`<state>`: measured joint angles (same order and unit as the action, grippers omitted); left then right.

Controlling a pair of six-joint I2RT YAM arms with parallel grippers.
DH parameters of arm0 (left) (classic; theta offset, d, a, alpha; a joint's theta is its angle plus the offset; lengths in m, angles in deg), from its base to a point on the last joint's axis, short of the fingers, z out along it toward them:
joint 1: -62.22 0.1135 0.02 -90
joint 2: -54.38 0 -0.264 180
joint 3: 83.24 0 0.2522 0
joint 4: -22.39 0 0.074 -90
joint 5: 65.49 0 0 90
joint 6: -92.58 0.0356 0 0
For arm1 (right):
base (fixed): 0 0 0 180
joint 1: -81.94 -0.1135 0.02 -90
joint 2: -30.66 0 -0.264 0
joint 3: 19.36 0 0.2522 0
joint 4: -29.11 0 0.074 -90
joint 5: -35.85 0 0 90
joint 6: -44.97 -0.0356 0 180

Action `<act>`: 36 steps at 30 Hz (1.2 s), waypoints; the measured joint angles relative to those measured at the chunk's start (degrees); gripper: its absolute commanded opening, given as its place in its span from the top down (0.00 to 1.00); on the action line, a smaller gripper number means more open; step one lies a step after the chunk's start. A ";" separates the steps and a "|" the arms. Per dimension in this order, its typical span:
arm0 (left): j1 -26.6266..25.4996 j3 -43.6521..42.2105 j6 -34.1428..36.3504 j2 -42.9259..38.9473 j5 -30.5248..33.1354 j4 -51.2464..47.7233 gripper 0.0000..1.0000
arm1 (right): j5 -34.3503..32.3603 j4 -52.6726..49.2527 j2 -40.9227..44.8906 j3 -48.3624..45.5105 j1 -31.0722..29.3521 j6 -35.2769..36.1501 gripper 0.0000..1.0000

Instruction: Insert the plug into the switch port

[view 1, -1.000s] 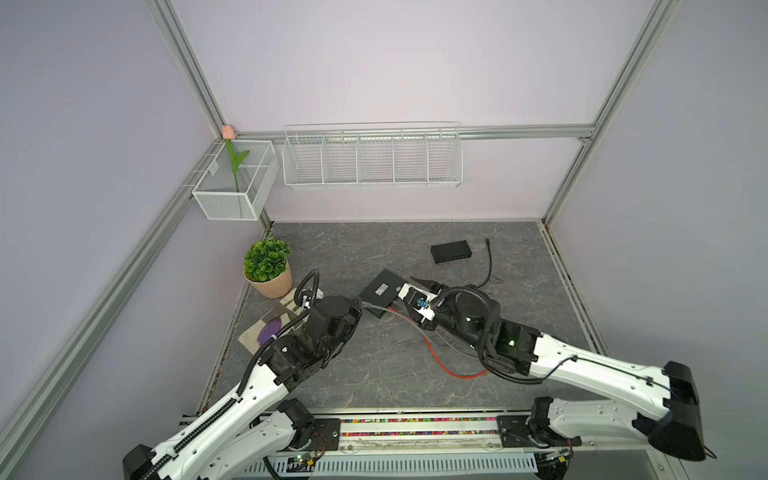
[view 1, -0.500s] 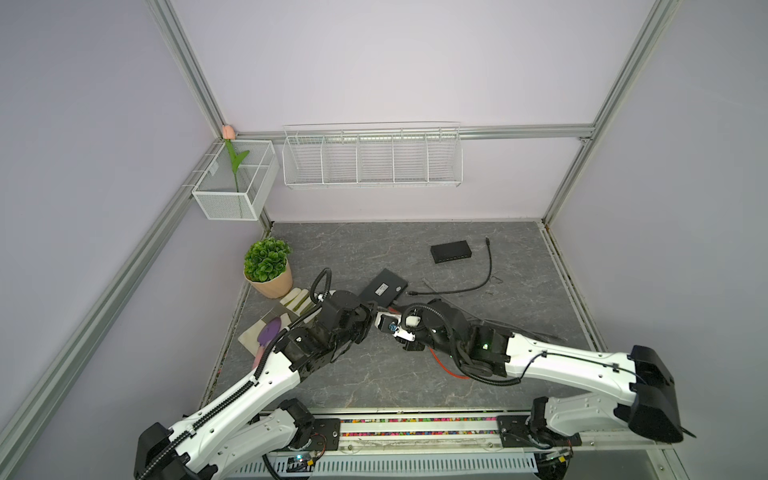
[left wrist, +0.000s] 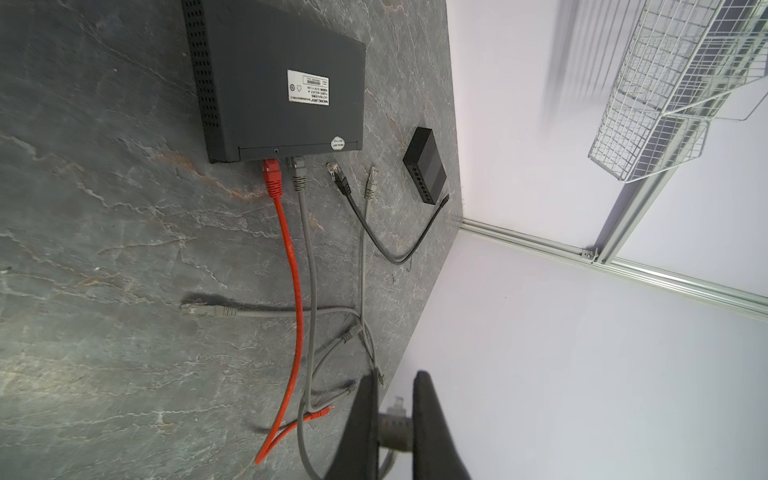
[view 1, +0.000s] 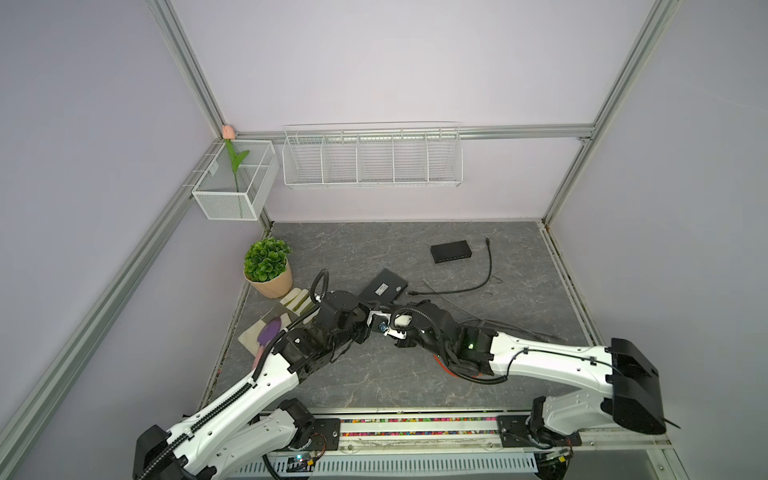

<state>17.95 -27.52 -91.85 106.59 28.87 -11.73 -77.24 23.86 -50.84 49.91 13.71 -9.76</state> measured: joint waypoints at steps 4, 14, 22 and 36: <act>0.00 -0.83 -0.68 -0.07 -0.37 0.15 1.00 | -1.33 1.60 -1.18 0.00 -0.46 1.03 0.63; 0.00 -0.83 -1.11 -0.61 -0.35 0.17 1.00 | -2.89 2.10 -2.56 -0.55 -1.05 2.32 0.63; 0.00 -0.83 -1.11 -0.63 -0.33 0.17 1.00 | -4.87 2.75 -3.23 -0.57 -2.01 3.74 0.64; 0.94 -1.09 -1.11 -1.22 -0.22 0.20 1.00 | -7.56 3.45 -4.72 -0.57 -2.05 5.11 0.74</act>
<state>18.89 -28.62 -92.96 105.37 28.65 -11.53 -84.80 27.31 -55.56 49.34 11.66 -4.65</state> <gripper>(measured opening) 0.111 0.274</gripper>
